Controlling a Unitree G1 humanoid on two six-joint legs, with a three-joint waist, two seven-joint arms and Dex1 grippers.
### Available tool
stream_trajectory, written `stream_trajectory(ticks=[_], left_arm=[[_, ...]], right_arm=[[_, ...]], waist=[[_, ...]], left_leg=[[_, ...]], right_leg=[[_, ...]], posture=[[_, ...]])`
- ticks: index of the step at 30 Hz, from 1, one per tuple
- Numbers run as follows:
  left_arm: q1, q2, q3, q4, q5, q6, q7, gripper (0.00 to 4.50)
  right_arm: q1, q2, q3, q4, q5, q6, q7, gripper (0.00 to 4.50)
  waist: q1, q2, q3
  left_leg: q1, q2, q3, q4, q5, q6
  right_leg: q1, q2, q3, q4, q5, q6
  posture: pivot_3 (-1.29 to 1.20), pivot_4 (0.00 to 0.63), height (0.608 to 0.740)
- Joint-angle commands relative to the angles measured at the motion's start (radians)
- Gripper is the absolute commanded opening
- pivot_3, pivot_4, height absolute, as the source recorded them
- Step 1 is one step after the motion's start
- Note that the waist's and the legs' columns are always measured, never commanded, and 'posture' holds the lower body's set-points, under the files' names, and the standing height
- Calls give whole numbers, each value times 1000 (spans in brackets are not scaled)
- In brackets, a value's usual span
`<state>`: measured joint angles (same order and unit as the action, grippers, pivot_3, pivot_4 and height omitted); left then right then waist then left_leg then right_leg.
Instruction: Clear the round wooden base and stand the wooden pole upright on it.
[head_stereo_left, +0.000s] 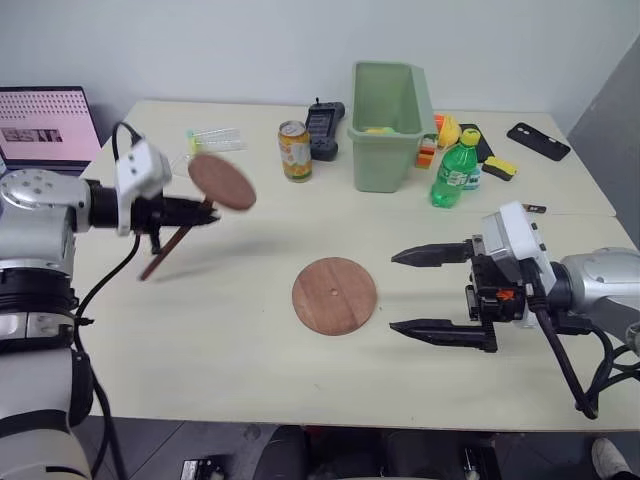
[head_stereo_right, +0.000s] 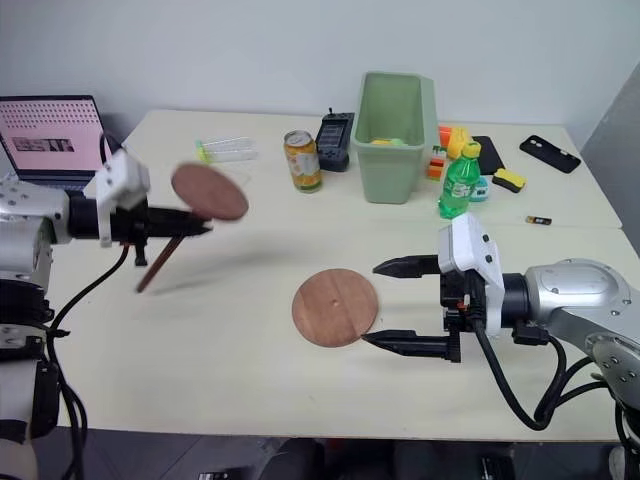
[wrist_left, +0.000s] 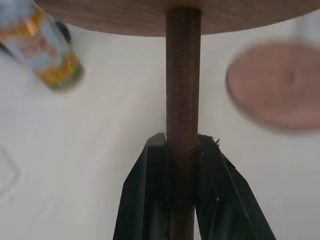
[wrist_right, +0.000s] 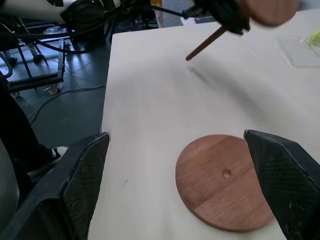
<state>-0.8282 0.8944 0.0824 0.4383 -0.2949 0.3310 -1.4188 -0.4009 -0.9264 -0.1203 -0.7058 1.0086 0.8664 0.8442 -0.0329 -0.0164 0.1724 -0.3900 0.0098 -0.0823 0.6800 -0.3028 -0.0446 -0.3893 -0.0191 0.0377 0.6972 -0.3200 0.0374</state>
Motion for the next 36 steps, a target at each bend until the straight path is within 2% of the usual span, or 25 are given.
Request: stream_trajectory(ticks=[1,5,15,18,22,30,36], left_arm=[[4,-110,138,-221,-189,204,199,268],[11,-291,209,-418,-313,307,431,268],[145,-520,97,-705,-337,281,677,268],[207,-547,40,-766,-322,254,686,268],[242,-549,-2,-775,-312,225,681,268],[287,-564,-63,-763,-271,141,685,268],[322,-588,-77,-773,-265,115,716,268]], right_arm=[[9,-24,-49,-29,6,-19,-5,4500],[33,-40,-66,-41,-33,-38,-15,4500],[219,26,-9,-137,-202,-155,-90,4500],[305,71,38,-152,-287,-200,-133,4500],[349,113,84,-144,-363,-243,-158,4500],[315,137,124,-128,-411,-238,-176,4500],[315,132,106,-130,-391,-203,-176,4500]], waist=[[0,0,0],[5,-1,0],[6,-2,-1],[6,-2,-1],[6,-2,-1],[6,-2,-1],[6,-2,-1]], left_leg=[[0,0,0,0,0,0],[-3,0,-3,3,0,0],[-1,0,-1,2,1,-1],[-1,0,-1,2,1,-2],[0,0,0,2,1,-2],[3,-1,2,1,1,-2],[4,-2,2,1,0,-1]], right_leg=[[0,0,0,0,0,0],[0,-2,1,0,0,0],[1,-2,3,0,0,0],[1,-2,3,0,0,0],[1,-1,3,0,0,0],[3,1,3,0,0,0],[3,1,3,0,0,0]], posture=[[0,150,740],[0,150,740],[0,150,740],[0,150,740],[0,150,740],[0,150,740],[0,150,740]])
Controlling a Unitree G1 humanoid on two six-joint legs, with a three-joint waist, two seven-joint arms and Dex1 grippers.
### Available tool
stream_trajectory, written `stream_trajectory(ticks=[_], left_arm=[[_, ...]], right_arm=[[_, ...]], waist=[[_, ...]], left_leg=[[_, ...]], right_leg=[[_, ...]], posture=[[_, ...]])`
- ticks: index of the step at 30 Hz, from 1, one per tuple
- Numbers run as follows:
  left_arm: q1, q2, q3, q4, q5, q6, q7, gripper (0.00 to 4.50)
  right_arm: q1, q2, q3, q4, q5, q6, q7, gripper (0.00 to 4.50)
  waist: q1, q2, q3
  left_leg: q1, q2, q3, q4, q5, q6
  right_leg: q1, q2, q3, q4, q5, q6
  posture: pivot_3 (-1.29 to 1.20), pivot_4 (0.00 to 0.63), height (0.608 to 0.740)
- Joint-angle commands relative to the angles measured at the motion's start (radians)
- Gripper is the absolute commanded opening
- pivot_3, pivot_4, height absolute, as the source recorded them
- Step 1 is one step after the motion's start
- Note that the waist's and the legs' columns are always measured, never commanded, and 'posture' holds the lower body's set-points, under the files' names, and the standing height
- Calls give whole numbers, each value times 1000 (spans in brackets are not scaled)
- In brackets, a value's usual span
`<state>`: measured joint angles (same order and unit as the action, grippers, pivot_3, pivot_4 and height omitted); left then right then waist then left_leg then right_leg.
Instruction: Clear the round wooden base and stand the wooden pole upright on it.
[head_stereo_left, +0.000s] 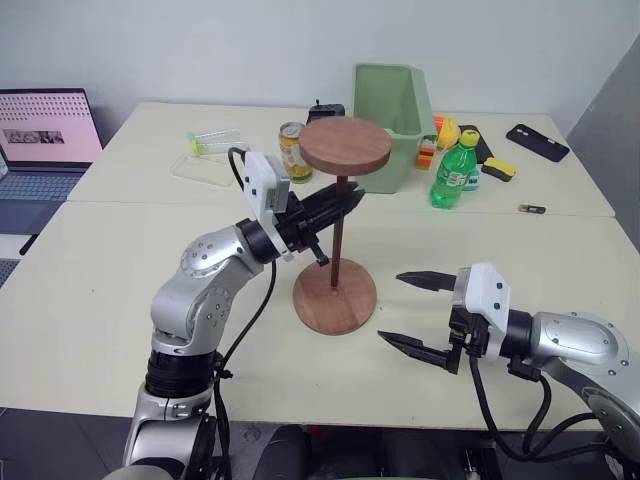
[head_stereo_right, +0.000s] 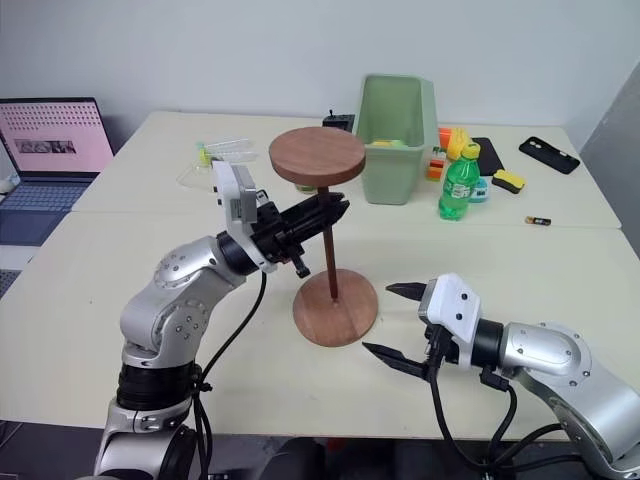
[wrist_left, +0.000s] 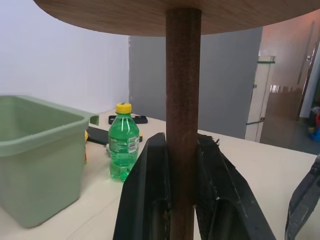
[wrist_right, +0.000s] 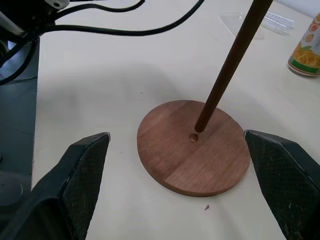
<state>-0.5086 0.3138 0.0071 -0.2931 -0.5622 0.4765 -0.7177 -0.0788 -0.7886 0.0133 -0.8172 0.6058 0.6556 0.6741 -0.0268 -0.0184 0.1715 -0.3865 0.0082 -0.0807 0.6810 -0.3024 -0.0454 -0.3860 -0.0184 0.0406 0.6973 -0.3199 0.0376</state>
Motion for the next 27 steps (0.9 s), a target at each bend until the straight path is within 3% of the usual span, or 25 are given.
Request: stream_trajectory(ticks=[1,27], left_arm=[[6,-8,-6,-41,6,-36,15,268],[50,-2,-31,9,43,-98,-7,268]], right_arm=[[-9,-6,-30,-18,14,10,-4,4500],[-9,-22,-48,-15,22,26,24,4500]], waist=[[0,0,0],[0,0,0]], left_leg=[[0,0,0,0,0,0],[1,0,0,0,0,0]], right_leg=[[0,0,0,0,0,0],[1,0,0,0,0,0]], posture=[[0,150,740],[0,150,740]])
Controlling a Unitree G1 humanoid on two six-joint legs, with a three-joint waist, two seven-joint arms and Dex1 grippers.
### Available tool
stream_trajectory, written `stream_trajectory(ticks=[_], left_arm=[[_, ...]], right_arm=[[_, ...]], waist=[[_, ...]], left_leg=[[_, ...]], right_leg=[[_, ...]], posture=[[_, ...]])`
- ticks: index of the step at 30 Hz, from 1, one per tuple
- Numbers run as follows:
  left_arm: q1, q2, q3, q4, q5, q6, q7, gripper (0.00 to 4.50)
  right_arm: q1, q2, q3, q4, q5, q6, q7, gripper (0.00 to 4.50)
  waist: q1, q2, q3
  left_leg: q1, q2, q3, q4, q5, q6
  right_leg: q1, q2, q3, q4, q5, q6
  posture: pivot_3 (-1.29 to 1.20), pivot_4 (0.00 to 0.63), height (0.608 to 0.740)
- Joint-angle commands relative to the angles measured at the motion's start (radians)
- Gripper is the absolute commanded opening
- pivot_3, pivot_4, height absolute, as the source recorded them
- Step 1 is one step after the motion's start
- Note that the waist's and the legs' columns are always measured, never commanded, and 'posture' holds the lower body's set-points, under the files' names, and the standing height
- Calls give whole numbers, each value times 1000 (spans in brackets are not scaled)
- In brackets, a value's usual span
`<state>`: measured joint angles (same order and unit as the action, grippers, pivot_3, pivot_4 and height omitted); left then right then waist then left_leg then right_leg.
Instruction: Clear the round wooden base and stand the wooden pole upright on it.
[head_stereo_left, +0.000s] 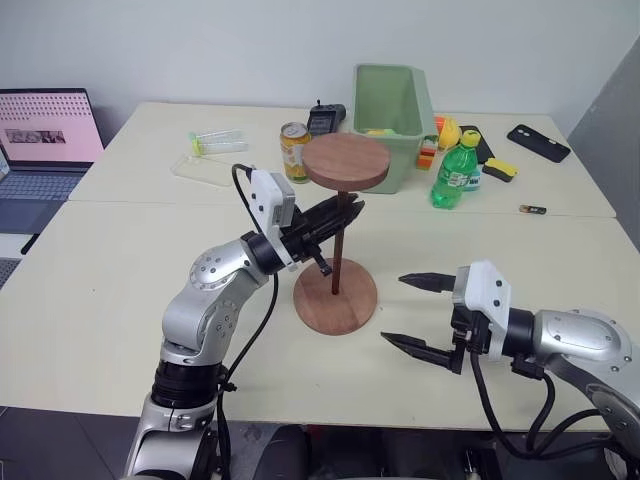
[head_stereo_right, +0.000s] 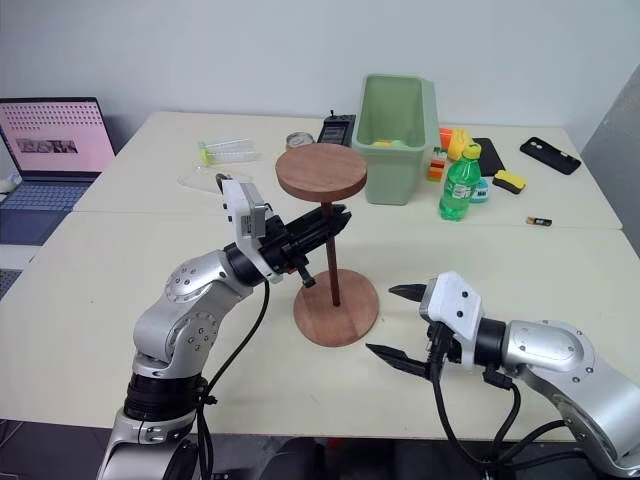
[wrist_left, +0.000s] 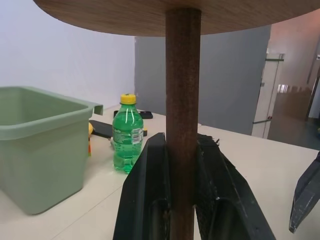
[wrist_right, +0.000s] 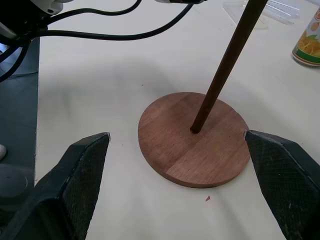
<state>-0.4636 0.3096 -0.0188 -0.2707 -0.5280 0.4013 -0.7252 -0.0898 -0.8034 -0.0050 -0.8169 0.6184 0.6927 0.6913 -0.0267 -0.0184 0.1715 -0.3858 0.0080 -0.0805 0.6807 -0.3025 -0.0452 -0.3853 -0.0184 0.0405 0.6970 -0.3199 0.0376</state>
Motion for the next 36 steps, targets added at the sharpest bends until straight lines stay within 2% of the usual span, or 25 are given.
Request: stream_trajectory(ticks=[1,13,26,36], left_arm=[[7,1,-4,-12,8,-21,2,268],[40,6,-21,-31,-12,-4,-14,268],[17,-1,-33,-18,29,-36,13,268],[128,27,-14,-91,38,-27,59,268]], right_arm=[[2,-7,-31,-16,10,-10,7,4500],[6,-7,-31,-16,12,-11,14,4500],[6,-4,-27,-19,10,-11,11,4500],[-4,4,-25,-23,16,-6,-2,4500]], waist=[[0,0,0],[0,0,0],[1,0,0],[1,0,0]], left_leg=[[0,0,0,0,0,0],[3,0,0,-1,0,0],[4,0,-1,-1,0,0],[5,1,-2,-1,0,0]], right_leg=[[0,0,0,0,0,0],[2,0,0,-1,0,0],[5,0,0,-3,0,0],[6,0,0,-3,0,0]], posture=[[0,150,740],[0,150,740],[0,150,740],[0,150,740]])
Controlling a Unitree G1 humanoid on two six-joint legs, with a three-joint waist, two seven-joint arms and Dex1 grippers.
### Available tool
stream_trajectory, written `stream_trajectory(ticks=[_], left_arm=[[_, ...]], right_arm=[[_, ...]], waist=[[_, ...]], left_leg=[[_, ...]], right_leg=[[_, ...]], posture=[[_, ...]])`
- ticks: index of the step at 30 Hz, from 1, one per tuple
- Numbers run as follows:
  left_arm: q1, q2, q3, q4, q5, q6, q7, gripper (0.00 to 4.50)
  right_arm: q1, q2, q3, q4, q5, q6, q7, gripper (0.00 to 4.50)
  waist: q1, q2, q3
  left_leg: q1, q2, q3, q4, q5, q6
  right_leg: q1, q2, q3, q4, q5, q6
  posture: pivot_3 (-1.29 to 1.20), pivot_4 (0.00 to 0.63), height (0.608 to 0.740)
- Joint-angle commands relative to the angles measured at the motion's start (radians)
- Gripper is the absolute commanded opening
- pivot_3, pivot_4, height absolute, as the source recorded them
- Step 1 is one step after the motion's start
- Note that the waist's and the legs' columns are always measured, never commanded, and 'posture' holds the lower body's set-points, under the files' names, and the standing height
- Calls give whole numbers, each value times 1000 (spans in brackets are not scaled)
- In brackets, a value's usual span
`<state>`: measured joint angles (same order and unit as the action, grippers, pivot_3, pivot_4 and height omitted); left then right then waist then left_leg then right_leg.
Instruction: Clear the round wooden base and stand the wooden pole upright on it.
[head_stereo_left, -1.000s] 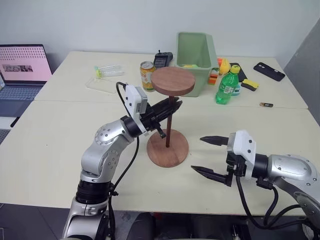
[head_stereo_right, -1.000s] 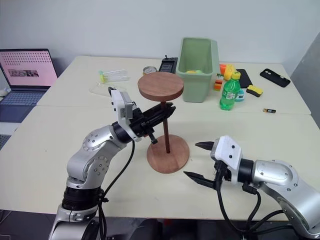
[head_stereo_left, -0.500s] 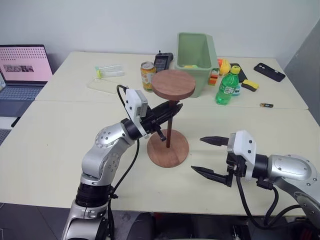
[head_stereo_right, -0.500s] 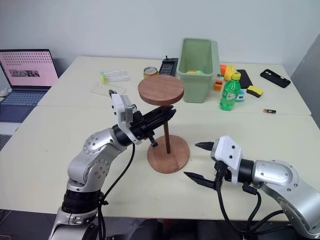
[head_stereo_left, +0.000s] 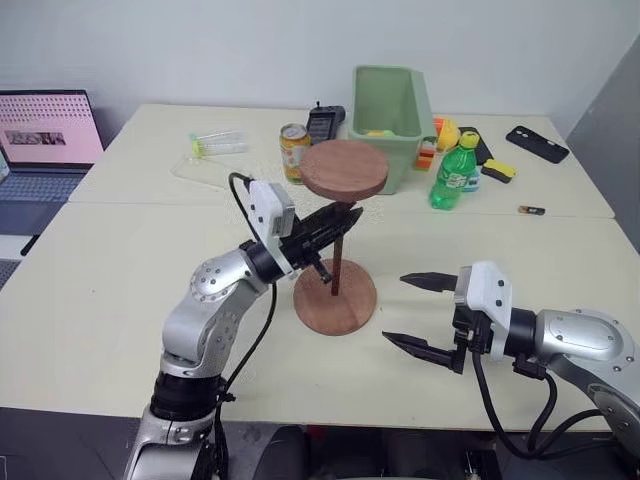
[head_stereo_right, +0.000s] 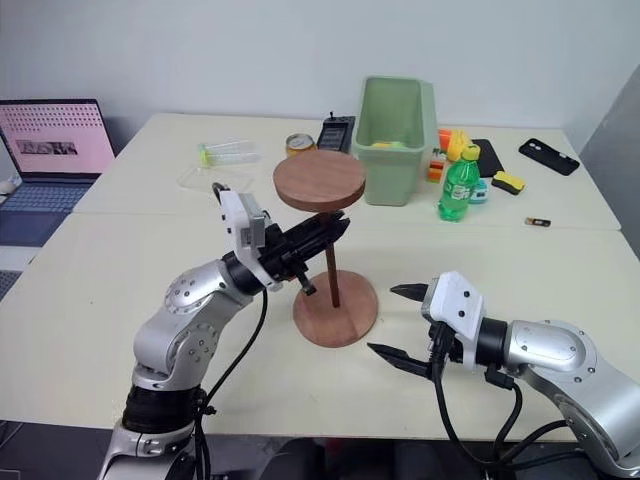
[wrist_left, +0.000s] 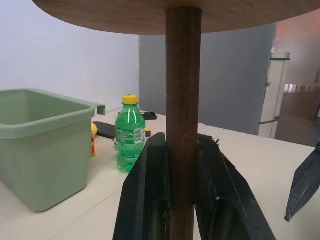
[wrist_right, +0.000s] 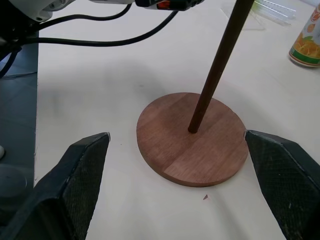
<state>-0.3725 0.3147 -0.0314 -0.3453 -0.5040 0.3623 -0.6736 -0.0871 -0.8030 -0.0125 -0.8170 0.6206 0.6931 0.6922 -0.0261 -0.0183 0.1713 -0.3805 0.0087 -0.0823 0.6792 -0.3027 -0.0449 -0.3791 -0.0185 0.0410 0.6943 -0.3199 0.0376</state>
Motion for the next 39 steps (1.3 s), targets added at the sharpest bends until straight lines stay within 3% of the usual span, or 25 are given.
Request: stream_trajectory(ticks=[1,27,29,30,39], left_arm=[[51,25,-4,-23,16,12,9,268],[134,97,-42,109,88,-142,-60,268],[129,109,-53,107,94,-151,-75,968],[127,114,-56,105,93,-153,-80,980],[102,142,-97,56,108,-127,-129,2963]], right_arm=[[-9,5,-15,-21,13,-7,-3,4500],[-10,28,7,-9,0,-2,-17,4500],[-11,29,8,-7,-2,-3,-15,4500],[-12,30,9,-7,-2,-3,-16,4500],[-8,33,14,-5,-9,-7,-17,4500]], waist=[[0,0,0],[-1,4,-7],[-2,4,-9],[-4,5,-10],[7,3,-7]], left_leg=[[0,0,0,0,0,0],[14,0,3,-8,0,0],[16,0,3,-10,0,0],[17,0,4,-11,0,0],[6,0,2,-13,0,0]], right_leg=[[0,0,0,0,0,0],[12,1,0,-6,0,0],[14,1,1,-7,0,0],[14,1,1,-8,0,0],[6,-1,0,-14,0,0]], posture=[[0,150,740],[0,150,740],[0,150,740],[0,150,740],[0,150,740]])
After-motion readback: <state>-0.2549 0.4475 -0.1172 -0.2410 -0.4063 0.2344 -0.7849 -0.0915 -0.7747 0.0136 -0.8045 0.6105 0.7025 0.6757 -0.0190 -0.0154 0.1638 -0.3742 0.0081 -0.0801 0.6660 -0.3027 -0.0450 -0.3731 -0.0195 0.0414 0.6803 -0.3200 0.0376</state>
